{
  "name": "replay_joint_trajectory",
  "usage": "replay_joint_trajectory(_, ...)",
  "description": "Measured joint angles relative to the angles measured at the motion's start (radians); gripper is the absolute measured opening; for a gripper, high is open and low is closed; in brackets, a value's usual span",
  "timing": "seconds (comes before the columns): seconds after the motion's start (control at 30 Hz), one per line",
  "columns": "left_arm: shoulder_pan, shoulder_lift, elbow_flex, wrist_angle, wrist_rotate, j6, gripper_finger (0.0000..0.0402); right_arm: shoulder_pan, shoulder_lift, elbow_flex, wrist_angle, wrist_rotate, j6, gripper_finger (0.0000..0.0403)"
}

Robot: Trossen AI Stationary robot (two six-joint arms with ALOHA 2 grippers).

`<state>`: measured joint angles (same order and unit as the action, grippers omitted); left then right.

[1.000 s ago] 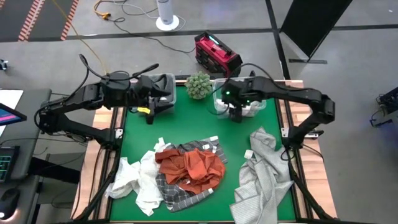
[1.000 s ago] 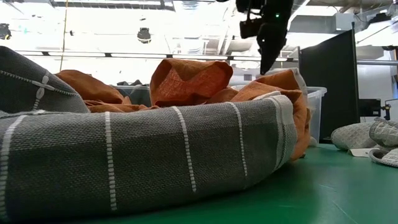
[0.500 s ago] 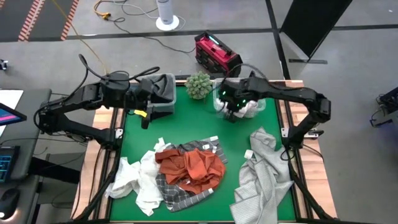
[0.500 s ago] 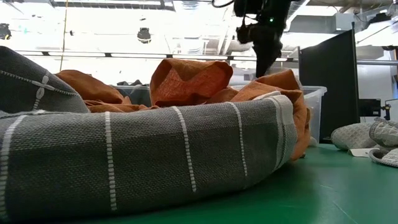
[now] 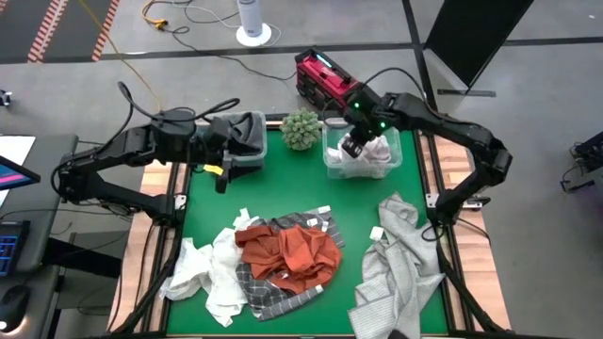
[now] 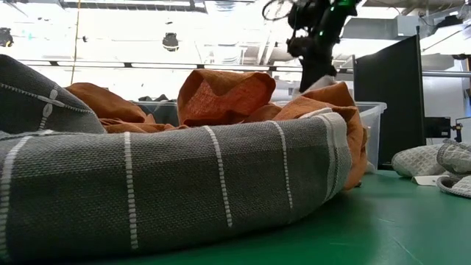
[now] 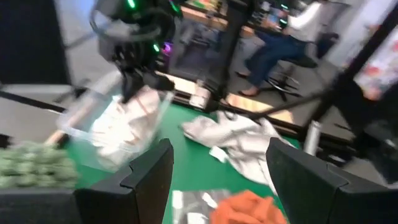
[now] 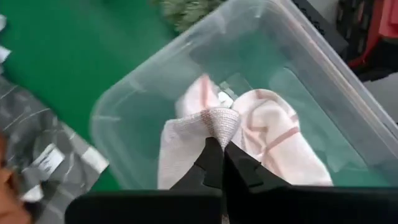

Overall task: Sort towels by color in basket
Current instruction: Put the white pattern towel into the right transparent bin, then put the gray towel into the right transparent bin

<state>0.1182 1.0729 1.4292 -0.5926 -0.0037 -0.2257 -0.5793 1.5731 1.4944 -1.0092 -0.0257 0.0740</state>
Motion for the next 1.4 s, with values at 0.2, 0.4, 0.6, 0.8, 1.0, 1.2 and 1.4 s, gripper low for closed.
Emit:
replay_joint_trajectory(0.2,0.001,0.013,0.0,0.02,-0.178,0.02,0.0247,-0.086,0.136,0.0,0.004,-0.001,-0.064,0.0019)
replay_joint_trajectory(0.4,0.001,0.032,0.0,0.014,-0.27,0.014,0.0247,-0.093,0.283,0.0,0.008,-0.016,-0.144,0.002)
replay_joint_trajectory(0.6,0.001,0.035,0.0,0.014,-0.271,-0.003,0.0247,-0.084,0.337,0.005,0.005,0.002,-0.136,0.0053)
replay_joint_trajectory(0.8,0.0,0.035,0.0,0.016,-0.266,-0.01,0.0247,-0.084,0.283,0.023,-0.034,-0.028,-0.124,0.0084)
replay_joint_trajectory(1.0,0.0,0.035,0.0,0.016,-0.224,0.005,0.0247,-0.085,0.193,0.077,-0.066,-0.026,-0.107,0.015)
replay_joint_trajectory(1.2,0.0,0.035,0.0,0.016,-0.211,0.016,0.0247,-0.084,0.124,0.122,-0.148,-0.025,0.007,0.0252)
replay_joint_trajectory(1.4,0.0,0.021,0.0,0.01,-0.152,0.004,0.0247,-0.025,0.041,0.211,-0.396,-0.111,0.049,0.0308)
